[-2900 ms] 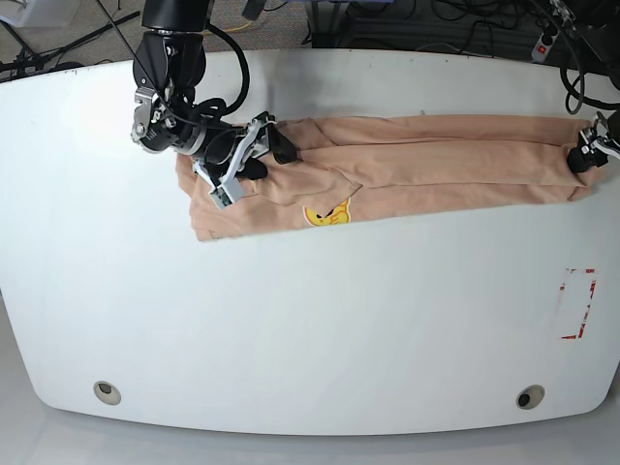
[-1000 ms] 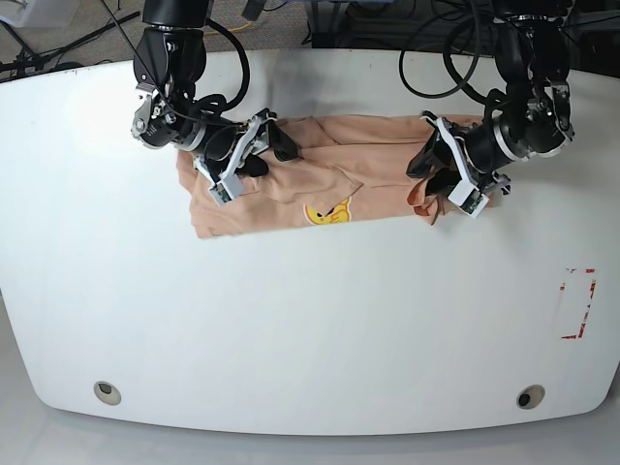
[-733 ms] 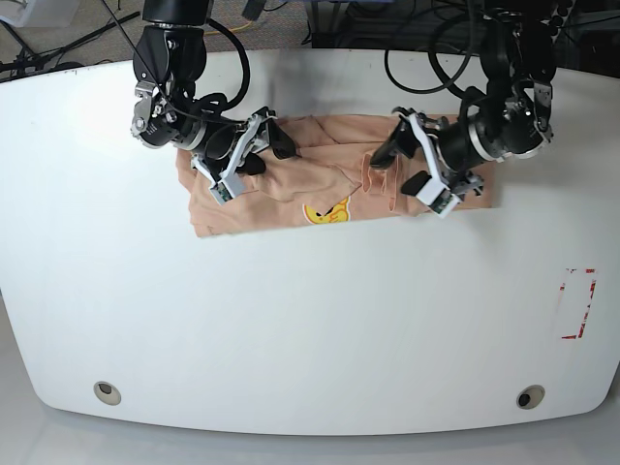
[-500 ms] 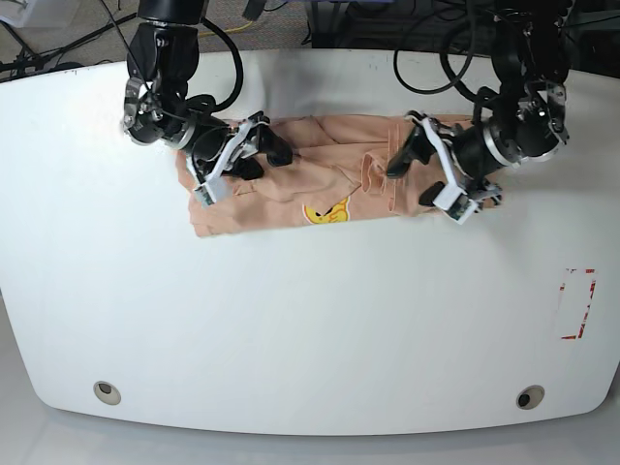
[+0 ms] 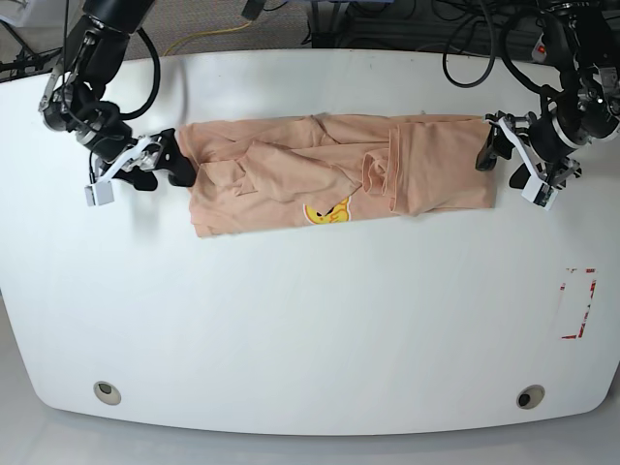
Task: Fold the T-shirt properly
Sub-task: 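Grasp the shirt's other end with the left gripper and fold it toward the right gripper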
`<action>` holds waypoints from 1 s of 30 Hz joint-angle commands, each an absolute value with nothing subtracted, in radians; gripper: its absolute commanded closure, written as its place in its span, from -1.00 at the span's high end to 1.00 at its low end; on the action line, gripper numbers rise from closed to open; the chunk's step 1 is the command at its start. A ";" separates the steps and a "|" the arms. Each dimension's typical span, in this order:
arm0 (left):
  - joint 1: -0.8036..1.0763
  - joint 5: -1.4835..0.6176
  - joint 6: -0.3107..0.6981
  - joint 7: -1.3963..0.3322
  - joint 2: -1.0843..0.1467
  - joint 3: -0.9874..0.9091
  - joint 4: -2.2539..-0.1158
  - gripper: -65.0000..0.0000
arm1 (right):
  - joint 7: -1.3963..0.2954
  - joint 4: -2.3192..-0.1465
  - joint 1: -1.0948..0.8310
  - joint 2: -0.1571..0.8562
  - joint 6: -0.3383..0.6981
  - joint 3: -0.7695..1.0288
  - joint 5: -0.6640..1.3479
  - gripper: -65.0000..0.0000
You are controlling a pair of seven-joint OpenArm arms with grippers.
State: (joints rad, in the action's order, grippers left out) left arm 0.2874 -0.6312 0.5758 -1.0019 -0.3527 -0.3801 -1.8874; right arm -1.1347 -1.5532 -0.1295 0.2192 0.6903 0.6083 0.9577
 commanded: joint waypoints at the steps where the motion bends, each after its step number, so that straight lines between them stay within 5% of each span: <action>1: 0.280 -0.644 0.576 -0.986 -0.366 -0.384 -1.842 0.15 | -1.121 -1.497 -0.097 0.257 0.698 0.611 0.980 0.83; 9: 0.272 -0.644 0.576 -0.915 -0.363 -0.354 -1.713 0.14 | -1.118 -1.320 -0.044 0.226 0.698 0.608 0.972 0.77; 20: 0.271 -0.642 0.576 -0.915 -0.366 -0.338 -1.661 0.14 | -1.118 -1.369 -0.015 0.073 0.698 0.490 0.858 0.77; 24: 0.271 -0.641 0.576 -0.915 -0.366 -0.337 -1.644 0.14 | -1.116 -1.385 -0.013 0.033 0.601 0.490 0.858 0.72; 26: 0.271 -0.641 0.576 -0.915 -0.366 -0.334 -1.627 0.14 | -1.104 -1.385 -0.002 0.028 0.567 0.490 0.860 0.48; 30: 0.271 -0.641 0.576 -0.915 -0.366 -0.334 -1.604 0.14 | -1.090 -1.389 0.002 0.028 0.549 0.489 0.862 -0.38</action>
State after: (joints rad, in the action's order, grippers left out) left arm 0.2771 -0.6281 0.5755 -0.9291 -0.3500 -0.3294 -1.5997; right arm -1.0973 -1.3716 -0.0113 0.0227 0.5488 0.4896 0.8463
